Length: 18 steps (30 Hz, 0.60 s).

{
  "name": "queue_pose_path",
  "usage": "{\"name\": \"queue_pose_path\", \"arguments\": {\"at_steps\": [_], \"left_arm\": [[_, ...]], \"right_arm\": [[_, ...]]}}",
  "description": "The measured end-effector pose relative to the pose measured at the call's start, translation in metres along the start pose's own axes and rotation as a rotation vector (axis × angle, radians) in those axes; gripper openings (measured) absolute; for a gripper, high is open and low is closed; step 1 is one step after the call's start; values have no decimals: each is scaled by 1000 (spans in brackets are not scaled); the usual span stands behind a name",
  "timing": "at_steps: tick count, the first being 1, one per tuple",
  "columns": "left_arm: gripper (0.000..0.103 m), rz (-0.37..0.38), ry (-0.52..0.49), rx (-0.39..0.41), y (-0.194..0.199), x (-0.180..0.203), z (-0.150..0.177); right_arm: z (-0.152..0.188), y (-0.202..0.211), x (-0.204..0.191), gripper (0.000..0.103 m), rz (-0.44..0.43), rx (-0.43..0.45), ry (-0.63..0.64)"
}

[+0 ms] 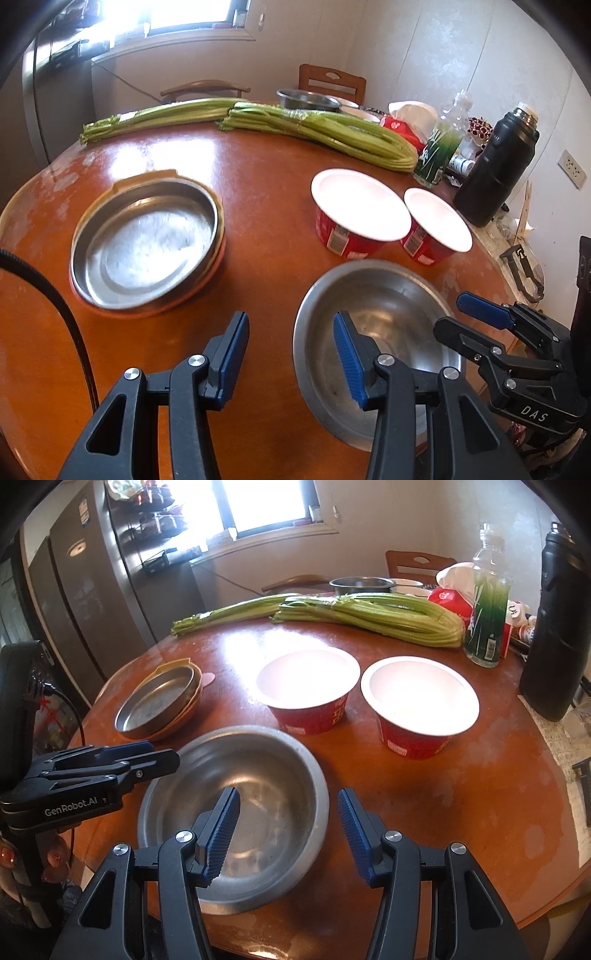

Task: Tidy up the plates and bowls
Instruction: 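Lower the steel bowl to the table and open the left gripper, then move the left gripper toward the red bowl with white interior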

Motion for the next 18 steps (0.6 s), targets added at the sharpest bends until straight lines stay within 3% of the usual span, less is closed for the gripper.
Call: {"name": "queue_pose_path", "arguments": {"at_steps": [10, 18], "left_arm": [[47, -25, -42, 61, 12, 4, -46], [47, -26, -79, 48, 2, 12, -82]], "right_arm": [[-38, 4, -1, 57, -33, 44, -32], [-59, -11, 10, 57, -53, 23, -93]]}}
Point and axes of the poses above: each gripper's, at about its wrist camera, not at the fingertips, and y roughly against the way its jaws point, x to its right, z to its underside, the point moved 6 cm from there along -y, roughly the way its jaws point, and after that the axes turned 2 degrees about -x, right-handed, at the moved point
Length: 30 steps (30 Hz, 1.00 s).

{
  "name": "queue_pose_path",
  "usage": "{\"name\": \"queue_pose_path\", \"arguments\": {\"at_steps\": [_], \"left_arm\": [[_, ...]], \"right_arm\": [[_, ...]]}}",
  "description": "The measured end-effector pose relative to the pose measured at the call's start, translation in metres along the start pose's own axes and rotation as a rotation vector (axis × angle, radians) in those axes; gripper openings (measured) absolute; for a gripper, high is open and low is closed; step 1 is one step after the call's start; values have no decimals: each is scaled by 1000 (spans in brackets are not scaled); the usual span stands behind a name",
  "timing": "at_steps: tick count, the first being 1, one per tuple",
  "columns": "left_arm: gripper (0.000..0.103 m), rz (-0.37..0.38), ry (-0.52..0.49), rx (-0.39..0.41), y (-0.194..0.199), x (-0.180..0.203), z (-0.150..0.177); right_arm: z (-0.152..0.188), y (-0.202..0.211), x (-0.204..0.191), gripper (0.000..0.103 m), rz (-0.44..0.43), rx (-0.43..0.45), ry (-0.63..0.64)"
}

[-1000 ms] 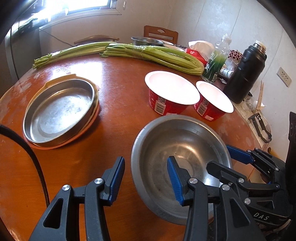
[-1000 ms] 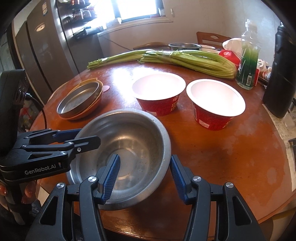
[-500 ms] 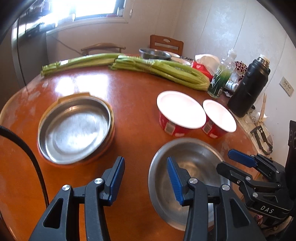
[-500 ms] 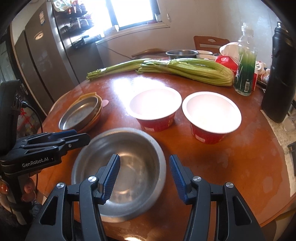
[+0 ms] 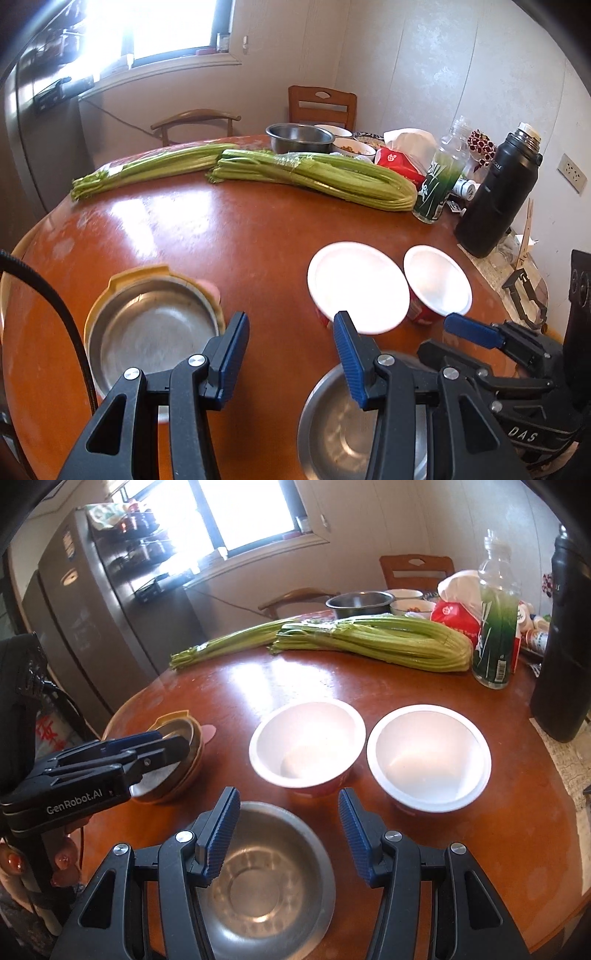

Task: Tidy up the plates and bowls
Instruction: 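Move the left gripper toward the red bowl with white interior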

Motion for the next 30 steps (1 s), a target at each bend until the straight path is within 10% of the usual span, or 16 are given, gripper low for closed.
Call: {"name": "queue_pose_path", "arguments": {"at_steps": [30], "left_arm": [[47, 61, 20, -163, -105, 11, -28]], "right_arm": [[-15, -66, 28, 58, -8, -85, -67]]}}
Point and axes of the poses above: each gripper's, at about its wrist camera, not at the fingertips, and y roughly against the way its jaws point, x to its right, z to its underside, the point moved 6 cm from there along -y, roughly the way its jaws point, and after that the axes turned 2 degrees about -x, right-handed, at the moved point
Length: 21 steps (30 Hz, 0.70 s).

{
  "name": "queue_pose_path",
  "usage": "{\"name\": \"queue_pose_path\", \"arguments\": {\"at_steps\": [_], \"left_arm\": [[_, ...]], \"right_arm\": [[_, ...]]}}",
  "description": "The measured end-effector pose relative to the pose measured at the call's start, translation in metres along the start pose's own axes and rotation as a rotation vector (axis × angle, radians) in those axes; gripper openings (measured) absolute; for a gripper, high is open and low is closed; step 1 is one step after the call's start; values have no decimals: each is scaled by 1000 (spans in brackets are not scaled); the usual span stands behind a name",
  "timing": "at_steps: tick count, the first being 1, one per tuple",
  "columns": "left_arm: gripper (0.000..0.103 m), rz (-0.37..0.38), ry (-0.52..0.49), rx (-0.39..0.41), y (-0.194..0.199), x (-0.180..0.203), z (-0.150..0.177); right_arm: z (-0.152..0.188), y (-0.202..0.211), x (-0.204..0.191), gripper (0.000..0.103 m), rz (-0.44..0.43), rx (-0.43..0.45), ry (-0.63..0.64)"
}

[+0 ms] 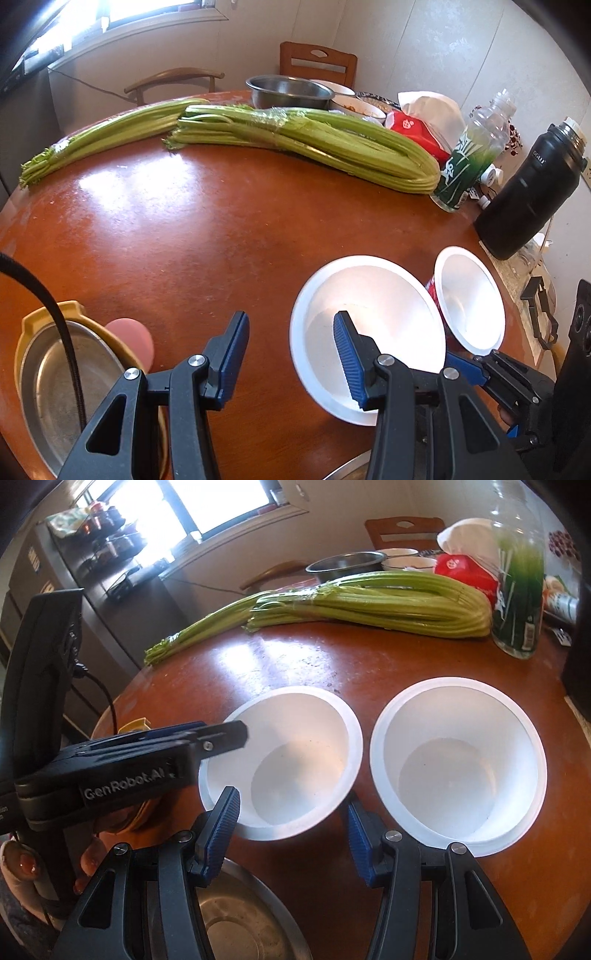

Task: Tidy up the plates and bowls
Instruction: 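Move the left gripper toward the red bowl with white interior, then close the left gripper on the rim of the red bowl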

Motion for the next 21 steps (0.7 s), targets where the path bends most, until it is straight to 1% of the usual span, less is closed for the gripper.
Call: {"name": "queue_pose_path", "arguments": {"at_steps": [3, 5, 8, 12, 18, 21], "left_arm": [[47, 6, -8, -20, -7, 4, 2], [46, 33, -10, -44, -13, 8, 6], [46, 33, -14, -44, -14, 9, 7], [46, 55, -5, -41, -12, 9, 6], [43, 73, -13, -41, -10, 11, 6], [41, 78, -12, -42, -10, 11, 6]], "right_arm": [[-1, -2, 0, 58, 3, 0, 16], [-2, -3, 0, 58, 3, 3, 19], [-2, -3, 0, 57, 5, 7, 21], [-3, -2, 0, 57, 0, 18, 24], [-5, -1, -2, 57, 10, 31, 41], [-5, -2, -4, 55, 10, 34, 52]]}}
Point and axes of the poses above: each gripper's, at about its wrist camera, not at the fingertips, and y roughly against the way its jaws point, x to its right, z to its underside, the point moved 6 cm from there along -y, roughly the way its jaws point, and after that the axes turned 2 degrees about -x, right-handed, at the moved point
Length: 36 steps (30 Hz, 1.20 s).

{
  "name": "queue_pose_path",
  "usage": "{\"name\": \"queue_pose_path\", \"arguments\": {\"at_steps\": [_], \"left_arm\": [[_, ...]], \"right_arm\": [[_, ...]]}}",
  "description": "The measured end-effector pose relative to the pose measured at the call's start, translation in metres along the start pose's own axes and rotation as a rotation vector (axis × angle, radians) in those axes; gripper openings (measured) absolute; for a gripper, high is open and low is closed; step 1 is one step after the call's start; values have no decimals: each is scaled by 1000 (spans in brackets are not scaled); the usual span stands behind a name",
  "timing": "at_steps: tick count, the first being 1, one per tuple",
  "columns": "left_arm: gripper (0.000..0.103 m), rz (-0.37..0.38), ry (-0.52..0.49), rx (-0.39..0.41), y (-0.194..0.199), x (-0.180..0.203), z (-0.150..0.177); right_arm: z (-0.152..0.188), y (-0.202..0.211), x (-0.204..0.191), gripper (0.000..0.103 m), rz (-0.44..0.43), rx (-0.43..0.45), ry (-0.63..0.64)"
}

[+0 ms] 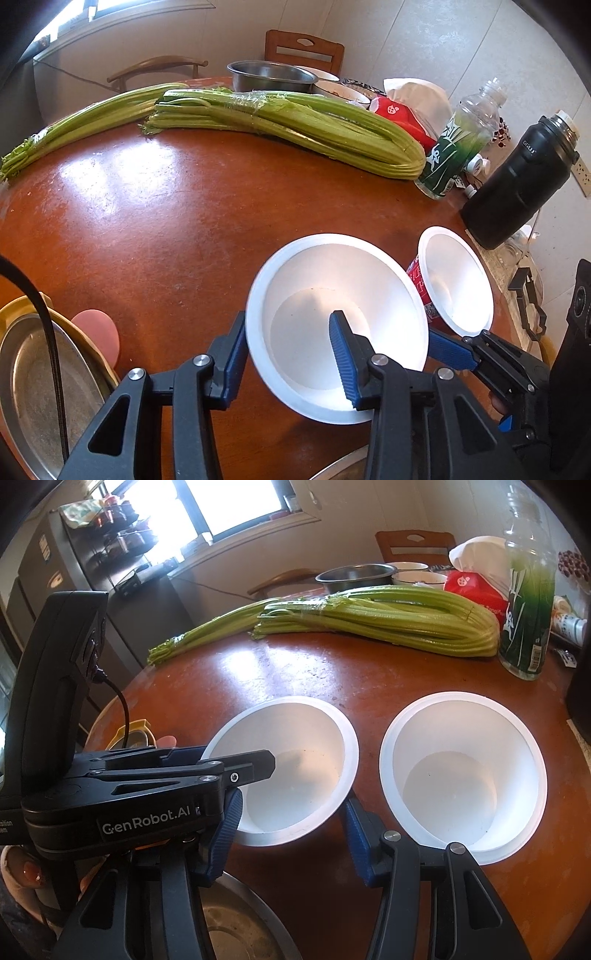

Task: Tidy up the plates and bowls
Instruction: 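Close the left gripper on the rim of the red bowl, then lift the red bowl with the left gripper over the steel bowl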

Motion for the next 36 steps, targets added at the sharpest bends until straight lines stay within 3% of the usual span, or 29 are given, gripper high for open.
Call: {"name": "queue_pose_path", "arguments": {"at_steps": [16, 36], "left_arm": [[41, 6, -6, 47, 19, 0, 1], [41, -26, -42, 195, 95, 20, 26]], "right_arm": [[0, 17, -15, 54, 19, 59, 59], [10, 76, -57, 54, 14, 134, 134]]}}
Point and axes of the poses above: each gripper's, at about its wrist camera, not at the fingertips, and y roughly against the way its jaws point, x to its right, z to its underside, the point moved 6 cm from there along -y, roughly the way its jaws point, and after that the axes turned 2 degrees about -x, right-handed, at the moved point
